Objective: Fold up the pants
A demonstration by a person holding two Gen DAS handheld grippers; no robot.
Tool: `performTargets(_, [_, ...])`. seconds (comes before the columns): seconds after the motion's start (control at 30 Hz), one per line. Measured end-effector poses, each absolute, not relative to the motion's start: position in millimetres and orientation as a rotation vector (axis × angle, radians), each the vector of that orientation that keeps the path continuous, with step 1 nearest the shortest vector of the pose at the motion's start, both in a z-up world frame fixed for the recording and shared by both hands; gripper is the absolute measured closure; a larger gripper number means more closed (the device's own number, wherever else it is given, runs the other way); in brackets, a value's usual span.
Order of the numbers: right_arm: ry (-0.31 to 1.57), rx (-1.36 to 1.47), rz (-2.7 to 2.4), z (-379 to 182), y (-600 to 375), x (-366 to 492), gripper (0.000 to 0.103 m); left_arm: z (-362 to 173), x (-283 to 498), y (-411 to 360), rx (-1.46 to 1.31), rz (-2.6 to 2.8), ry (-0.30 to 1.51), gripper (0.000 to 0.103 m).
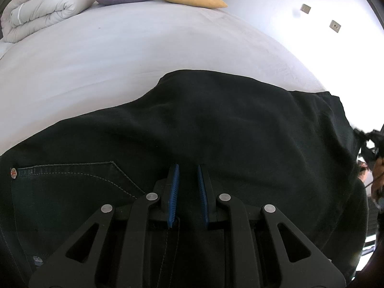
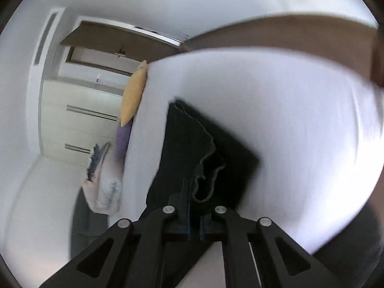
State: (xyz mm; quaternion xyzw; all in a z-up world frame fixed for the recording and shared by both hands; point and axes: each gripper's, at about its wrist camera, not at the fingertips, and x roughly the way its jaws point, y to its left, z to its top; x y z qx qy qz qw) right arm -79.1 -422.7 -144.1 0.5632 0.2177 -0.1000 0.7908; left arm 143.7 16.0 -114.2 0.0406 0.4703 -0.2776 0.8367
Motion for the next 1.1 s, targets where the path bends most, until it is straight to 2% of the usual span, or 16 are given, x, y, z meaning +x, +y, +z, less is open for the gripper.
performTargets(0.1, [0.507,1.068,-0.199,-123.5,-433.0,-67.8,0.097,-114.9,143.2,16.4,0.081,-0.587,0.995,0.087])
performTargets(0.17, [0.606,0.921,-0.231,-121.7,-430.7,-51.1,0.097,-116.1,142.4,16.9,0.075,-0.585,0.992,0.087])
performTargets(0.3, [0.582,1.019,-0.199,-147.0,-446.4,-48.7,0.1,-118.0,137.7,17.5,0.081,-0.583,0.977,0.087])
performTargets(0.8, [0.532,1.151,-0.209,-162.3,-434.8,-79.1,0.098,-114.7,129.1,21.7,0.073,-0.586,0.971,0.087])
performTargets(0.87, [0.495,1.141,-0.267,-154.0,-442.9,-91.1,0.089,-115.3,129.8,23.4,0.061,-0.59,0.971,0.087])
performTargets(0.9, [0.484,1.12,-0.322,-147.4,-445.8,-96.0,0.062,-115.9,130.7,24.6,0.056,-0.591,0.972,0.087])
performTargets(0.93, [0.459,1.096,-0.402,-140.5,-450.8,-106.2,0.026,-116.3,131.2,25.9,0.05,-0.593,0.972,0.087])
performTargets(0.97, [0.408,1.091,-0.501,-132.6,-455.9,-121.8,0.016,-116.4,131.4,26.8,0.047,-0.594,0.972,0.087])
performTargets(1.0, [0.363,1.095,-0.566,-125.4,-457.8,-134.7,0.02,-117.0,132.0,28.3,0.046,-0.595,0.972,0.087])
performTargets(1.07, [0.338,1.058,-0.475,-102.6,-451.5,-134.6,0.036,-117.6,132.9,29.4,0.046,-0.593,0.974,0.087])
performTargets(1.1, [0.364,1.025,-0.42,-93.7,-442.5,-125.4,0.049,-117.2,133.2,29.3,0.046,-0.588,0.977,0.087])
